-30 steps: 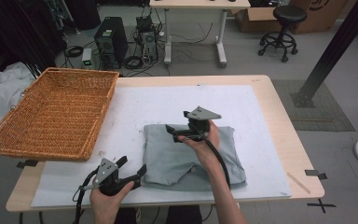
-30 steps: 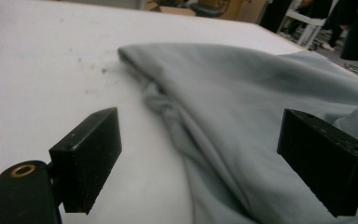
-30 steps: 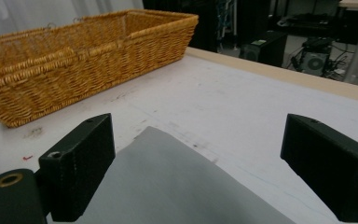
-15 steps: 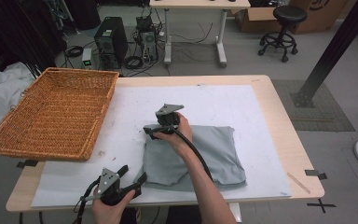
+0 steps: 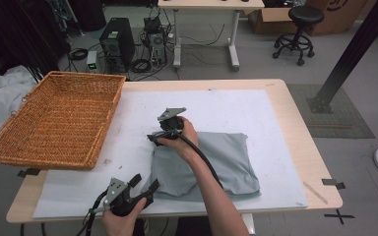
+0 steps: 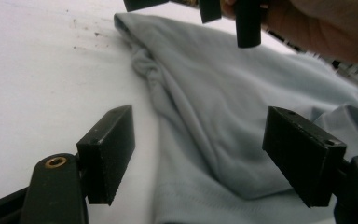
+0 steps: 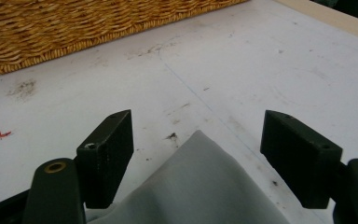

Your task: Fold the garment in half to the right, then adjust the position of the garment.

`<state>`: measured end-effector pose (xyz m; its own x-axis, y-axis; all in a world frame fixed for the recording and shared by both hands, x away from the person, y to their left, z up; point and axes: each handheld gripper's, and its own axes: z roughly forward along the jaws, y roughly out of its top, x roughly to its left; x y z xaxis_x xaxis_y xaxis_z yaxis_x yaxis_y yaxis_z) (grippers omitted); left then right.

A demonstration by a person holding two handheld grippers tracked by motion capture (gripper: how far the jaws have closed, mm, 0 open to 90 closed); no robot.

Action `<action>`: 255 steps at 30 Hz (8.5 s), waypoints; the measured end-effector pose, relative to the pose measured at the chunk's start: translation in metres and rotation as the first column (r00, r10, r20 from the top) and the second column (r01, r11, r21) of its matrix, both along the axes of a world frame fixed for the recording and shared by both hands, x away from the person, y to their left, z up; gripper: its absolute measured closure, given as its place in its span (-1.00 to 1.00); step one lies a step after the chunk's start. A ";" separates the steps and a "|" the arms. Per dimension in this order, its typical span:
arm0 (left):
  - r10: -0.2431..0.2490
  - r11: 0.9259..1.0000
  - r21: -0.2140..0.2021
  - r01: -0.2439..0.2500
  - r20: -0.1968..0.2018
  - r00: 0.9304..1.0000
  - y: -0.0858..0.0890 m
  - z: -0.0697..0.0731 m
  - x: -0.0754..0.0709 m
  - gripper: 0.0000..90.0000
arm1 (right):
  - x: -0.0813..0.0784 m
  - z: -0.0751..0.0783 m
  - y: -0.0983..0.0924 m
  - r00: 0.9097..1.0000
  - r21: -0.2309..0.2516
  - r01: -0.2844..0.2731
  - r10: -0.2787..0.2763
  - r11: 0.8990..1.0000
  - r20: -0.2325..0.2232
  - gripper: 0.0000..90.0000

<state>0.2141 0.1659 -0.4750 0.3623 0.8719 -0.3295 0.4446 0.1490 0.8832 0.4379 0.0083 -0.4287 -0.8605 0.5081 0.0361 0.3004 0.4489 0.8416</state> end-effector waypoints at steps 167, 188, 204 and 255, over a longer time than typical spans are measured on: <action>-0.312 0.950 0.037 0.310 0.190 0.931 -0.037 0.077 0.112 -0.80 | -0.097 0.038 -0.287 0.821 0.242 0.542 -0.568 0.805 0.050 -1.00; -0.393 0.917 -0.048 0.396 0.056 0.918 -0.072 0.041 0.129 -0.74 | -0.129 0.023 -0.295 0.812 0.247 0.561 -0.583 0.790 0.023 -0.98; -0.344 0.938 0.022 0.346 -0.057 0.937 -0.152 0.023 0.184 -0.47 | -0.156 0.005 -0.288 0.841 0.212 0.538 -0.535 0.816 -0.077 -0.64; -0.140 0.955 0.244 0.170 -0.135 0.981 -0.005 0.022 0.293 0.89 | -0.064 -0.027 -0.131 0.907 0.120 0.382 -0.347 0.916 -0.239 0.63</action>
<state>0.5068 0.1614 -0.4529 0.4720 0.8684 -0.1522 0.5451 -0.1518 0.8245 0.3742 -0.1226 -0.4560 -0.5798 0.7569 0.3014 0.5933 0.1387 0.7929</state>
